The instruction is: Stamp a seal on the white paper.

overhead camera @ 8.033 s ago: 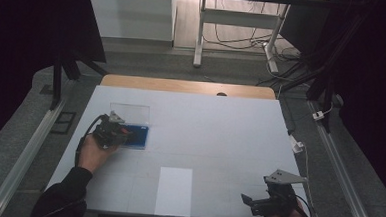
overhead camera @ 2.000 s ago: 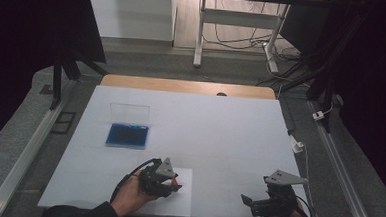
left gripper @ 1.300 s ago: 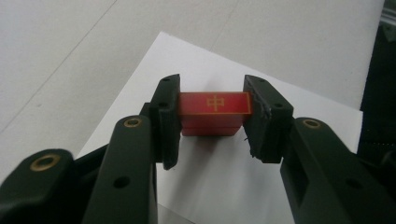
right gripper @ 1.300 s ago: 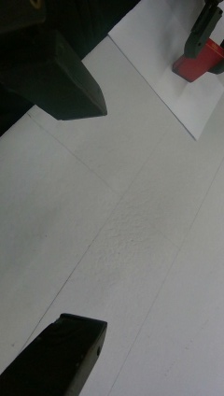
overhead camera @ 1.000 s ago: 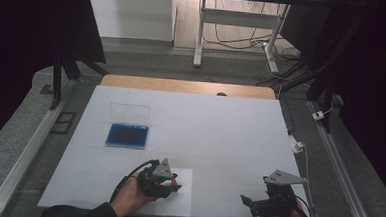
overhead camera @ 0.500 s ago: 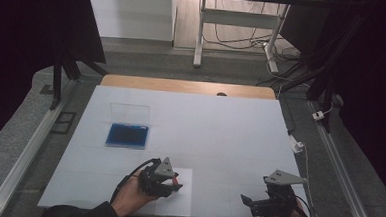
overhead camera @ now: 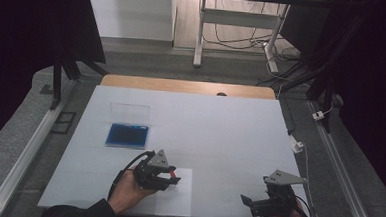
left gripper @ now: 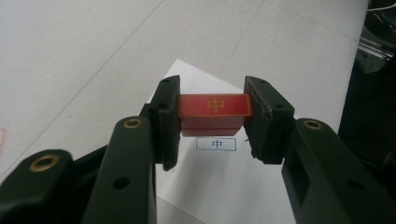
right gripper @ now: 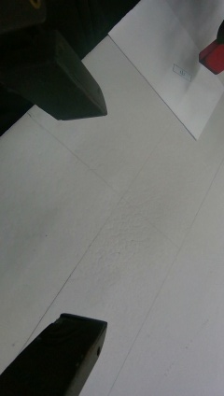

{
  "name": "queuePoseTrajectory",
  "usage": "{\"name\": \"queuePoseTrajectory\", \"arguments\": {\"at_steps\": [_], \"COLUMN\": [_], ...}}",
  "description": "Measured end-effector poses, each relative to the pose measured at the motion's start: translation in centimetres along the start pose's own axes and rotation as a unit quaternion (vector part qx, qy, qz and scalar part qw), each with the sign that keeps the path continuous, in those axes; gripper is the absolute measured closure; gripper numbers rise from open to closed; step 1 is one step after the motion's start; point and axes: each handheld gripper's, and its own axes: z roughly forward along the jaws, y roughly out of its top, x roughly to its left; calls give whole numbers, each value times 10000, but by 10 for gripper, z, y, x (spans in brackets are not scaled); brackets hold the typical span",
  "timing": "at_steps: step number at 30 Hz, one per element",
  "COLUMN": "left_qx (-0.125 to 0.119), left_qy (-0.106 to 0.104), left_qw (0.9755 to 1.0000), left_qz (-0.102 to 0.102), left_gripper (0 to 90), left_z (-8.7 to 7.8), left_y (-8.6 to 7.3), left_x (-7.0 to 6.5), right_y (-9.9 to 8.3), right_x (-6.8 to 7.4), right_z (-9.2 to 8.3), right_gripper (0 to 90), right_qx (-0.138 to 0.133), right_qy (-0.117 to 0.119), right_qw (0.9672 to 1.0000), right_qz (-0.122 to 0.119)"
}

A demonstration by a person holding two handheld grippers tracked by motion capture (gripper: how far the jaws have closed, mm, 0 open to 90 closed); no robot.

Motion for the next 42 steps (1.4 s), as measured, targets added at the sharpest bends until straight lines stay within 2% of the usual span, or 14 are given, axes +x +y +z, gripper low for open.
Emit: {"name": "queuePoseTrajectory", "arguments": {"at_steps": [25,42], "left_qx": [-141,-187], "left_qy": [385,746], "left_qw": [9985,9941], "left_qz": [-375,-760], "left_gripper": [580,579], "left_z": [-27,-43], "left_y": [-2,-11], "left_x": [30,57], "right_y": [0,0], "right_x": [0,0], "right_z": [0,0], "right_gripper": [7,7], "right_qx": [-14,-11], "right_qy": [1,0], "right_qw": [10000,10000], "right_qz": [-14,-26]}}
